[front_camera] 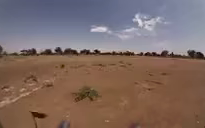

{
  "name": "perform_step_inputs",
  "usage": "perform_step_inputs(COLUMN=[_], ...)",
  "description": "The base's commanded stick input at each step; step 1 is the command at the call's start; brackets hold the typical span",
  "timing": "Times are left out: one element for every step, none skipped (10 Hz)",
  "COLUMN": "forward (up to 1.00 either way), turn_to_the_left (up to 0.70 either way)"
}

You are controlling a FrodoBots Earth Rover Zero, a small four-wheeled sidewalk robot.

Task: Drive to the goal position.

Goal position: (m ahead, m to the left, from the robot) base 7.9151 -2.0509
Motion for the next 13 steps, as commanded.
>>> perform_step_inputs(forward=[0.70,0.70,0.70,0.70,0.70,0.70,0.70,0.70,0.70,0.70,0.70,0.70,0.70], turn_to_the_left=[0.00,0.00,0.00,0.00,0.00,0.00,0.00,0.00,0.00,0.00,0.00,0.00,0.00])
